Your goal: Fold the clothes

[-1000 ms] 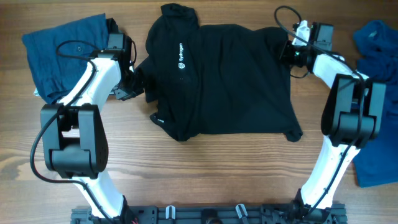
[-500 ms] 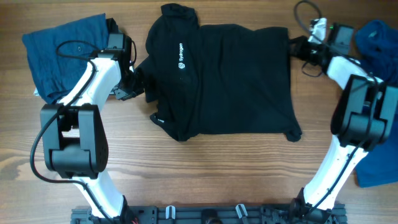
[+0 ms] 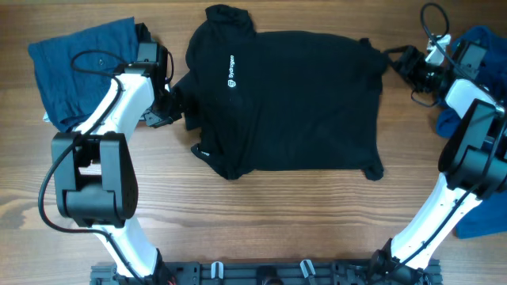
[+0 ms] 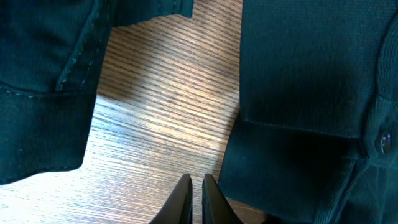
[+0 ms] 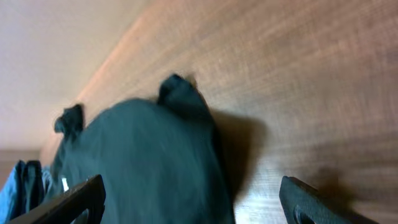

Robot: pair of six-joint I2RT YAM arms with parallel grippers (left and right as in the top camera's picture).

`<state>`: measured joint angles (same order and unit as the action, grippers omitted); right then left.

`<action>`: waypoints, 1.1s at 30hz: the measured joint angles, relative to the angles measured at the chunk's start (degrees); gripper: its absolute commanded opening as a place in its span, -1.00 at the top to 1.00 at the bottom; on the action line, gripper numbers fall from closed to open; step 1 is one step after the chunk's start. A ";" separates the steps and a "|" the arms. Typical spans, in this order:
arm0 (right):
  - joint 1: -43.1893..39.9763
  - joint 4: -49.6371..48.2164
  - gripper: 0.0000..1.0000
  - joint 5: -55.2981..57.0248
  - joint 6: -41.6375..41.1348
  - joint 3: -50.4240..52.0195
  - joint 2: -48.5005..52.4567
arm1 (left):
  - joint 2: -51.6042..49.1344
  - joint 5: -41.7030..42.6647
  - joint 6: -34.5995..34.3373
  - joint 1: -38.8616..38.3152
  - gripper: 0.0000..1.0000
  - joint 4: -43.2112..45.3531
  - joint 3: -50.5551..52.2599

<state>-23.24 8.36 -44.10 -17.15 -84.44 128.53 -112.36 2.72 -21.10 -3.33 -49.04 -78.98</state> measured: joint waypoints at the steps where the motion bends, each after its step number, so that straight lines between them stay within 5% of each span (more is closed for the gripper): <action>1: -0.13 3.87 -0.88 0.52 1.66 -0.26 -0.42 | 0.15 -0.11 0.09 -0.04 0.86 0.07 -0.04; 9: -0.28 29.31 -0.99 19.30 9.11 -1.09 -15.10 | 5.31 2.32 0.63 -0.42 0.79 4.44 -2.12; 21: -0.28 38.84 -0.99 25.75 9.97 -1.53 -20.22 | -3.54 6.82 0.72 -0.42 0.71 11.74 -2.25; 25: -0.22 43.80 -0.61 25.11 11.65 -0.74 -20.22 | -4.87 7.19 0.72 -0.42 0.72 13.44 -2.25; 31: 2.16 50.82 0.54 23.43 14.49 -0.63 -20.22 | -4.87 7.50 0.72 -0.42 0.71 12.41 -2.25; 33: 3.65 52.02 0.57 23.39 14.62 -0.63 -20.22 | -4.87 7.50 0.72 -0.42 0.70 12.37 -2.25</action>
<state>-19.59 60.38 -20.71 -2.52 -85.08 108.31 -117.23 10.22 -20.38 -3.75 -36.67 -81.23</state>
